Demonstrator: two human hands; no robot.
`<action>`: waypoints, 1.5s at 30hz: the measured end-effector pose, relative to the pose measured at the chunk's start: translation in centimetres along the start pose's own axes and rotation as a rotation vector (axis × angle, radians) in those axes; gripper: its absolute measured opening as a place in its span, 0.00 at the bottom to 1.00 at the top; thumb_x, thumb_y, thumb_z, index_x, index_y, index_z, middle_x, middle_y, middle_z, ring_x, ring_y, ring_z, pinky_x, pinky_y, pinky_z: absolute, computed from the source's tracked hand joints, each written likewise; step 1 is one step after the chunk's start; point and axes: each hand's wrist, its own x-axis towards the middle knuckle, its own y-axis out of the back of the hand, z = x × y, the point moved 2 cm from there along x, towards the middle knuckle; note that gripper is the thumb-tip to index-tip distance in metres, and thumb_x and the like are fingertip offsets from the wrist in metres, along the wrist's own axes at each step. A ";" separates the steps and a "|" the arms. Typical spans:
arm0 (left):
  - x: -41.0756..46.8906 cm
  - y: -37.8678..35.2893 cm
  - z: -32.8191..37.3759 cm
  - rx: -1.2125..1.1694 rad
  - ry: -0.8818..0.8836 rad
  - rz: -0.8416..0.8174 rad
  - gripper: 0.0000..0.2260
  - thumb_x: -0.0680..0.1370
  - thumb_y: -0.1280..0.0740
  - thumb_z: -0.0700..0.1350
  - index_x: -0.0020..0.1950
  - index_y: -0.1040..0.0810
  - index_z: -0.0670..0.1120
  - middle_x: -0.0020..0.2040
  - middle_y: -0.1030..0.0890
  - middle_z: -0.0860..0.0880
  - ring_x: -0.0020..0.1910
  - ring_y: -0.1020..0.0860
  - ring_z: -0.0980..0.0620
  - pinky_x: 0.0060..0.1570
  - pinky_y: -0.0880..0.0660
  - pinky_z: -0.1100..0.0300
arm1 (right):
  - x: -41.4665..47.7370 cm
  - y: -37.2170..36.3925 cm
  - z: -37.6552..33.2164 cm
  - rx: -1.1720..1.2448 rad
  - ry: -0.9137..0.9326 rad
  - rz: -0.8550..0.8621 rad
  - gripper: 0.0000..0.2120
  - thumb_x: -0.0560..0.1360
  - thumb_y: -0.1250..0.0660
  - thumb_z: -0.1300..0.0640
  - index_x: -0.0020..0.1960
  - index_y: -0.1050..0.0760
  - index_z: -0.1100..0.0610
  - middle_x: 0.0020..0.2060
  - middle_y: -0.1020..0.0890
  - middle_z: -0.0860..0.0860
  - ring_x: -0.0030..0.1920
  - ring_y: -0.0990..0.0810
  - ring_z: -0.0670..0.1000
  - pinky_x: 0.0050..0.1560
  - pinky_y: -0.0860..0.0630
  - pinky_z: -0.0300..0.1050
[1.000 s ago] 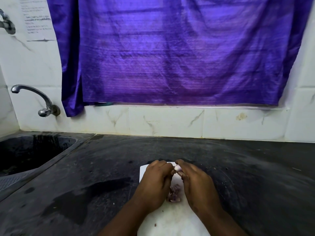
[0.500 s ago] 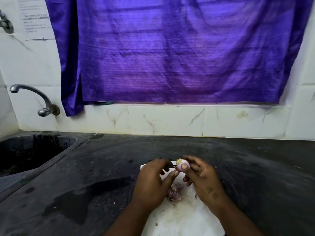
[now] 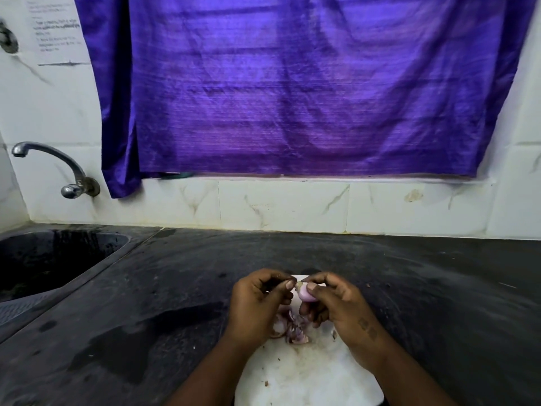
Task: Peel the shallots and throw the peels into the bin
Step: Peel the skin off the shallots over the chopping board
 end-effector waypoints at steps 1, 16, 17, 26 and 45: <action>0.0 -0.1 -0.1 0.017 -0.011 -0.012 0.04 0.78 0.28 0.34 0.46 0.14 0.41 0.40 0.13 0.41 0.37 0.16 0.47 0.39 0.17 0.53 | 0.0 0.0 0.0 0.010 -0.007 -0.007 0.05 0.78 0.32 0.63 0.50 0.18 0.62 0.34 0.16 0.61 0.33 0.21 0.55 0.32 0.24 0.46; -0.3 -0.2 -0.4 0.141 -0.154 -0.046 0.07 0.76 0.26 0.38 0.46 0.14 0.50 0.45 0.14 0.49 0.46 0.14 0.48 0.44 0.17 0.40 | -0.2 0.1 0.0 -0.068 0.046 -0.018 0.08 0.78 0.29 0.54 0.52 0.19 0.58 0.38 0.15 0.64 0.35 0.19 0.52 0.35 0.23 0.45; -0.3 -0.2 -0.3 0.145 -0.161 -0.043 0.07 0.77 0.26 0.38 0.46 0.14 0.50 0.44 0.14 0.49 0.45 0.15 0.47 0.43 0.17 0.40 | -0.3 0.0 0.0 -0.092 0.057 -0.023 0.08 0.78 0.29 0.54 0.53 0.19 0.58 0.38 0.14 0.64 0.34 0.18 0.51 0.34 0.23 0.44; -0.4 -0.6 0.2 -0.026 -0.067 -0.052 0.10 0.78 0.31 0.29 0.44 0.18 0.44 0.38 0.16 0.49 0.35 0.19 0.54 0.38 0.21 0.58 | -0.3 -0.2 -0.4 -0.034 0.081 0.007 0.17 0.82 0.36 0.54 0.45 0.22 0.69 0.30 0.21 0.67 0.28 0.24 0.56 0.25 0.29 0.41; -1.5 -0.7 1.8 0.650 -0.378 -0.092 0.12 0.72 0.30 0.40 0.49 0.20 0.56 0.36 0.20 0.64 0.38 0.22 0.66 0.39 0.24 0.68 | -0.2 0.3 0.0 -0.450 0.183 0.152 0.15 0.75 0.27 0.46 0.34 0.20 0.53 0.25 0.17 0.53 0.24 0.22 0.44 0.28 0.27 0.40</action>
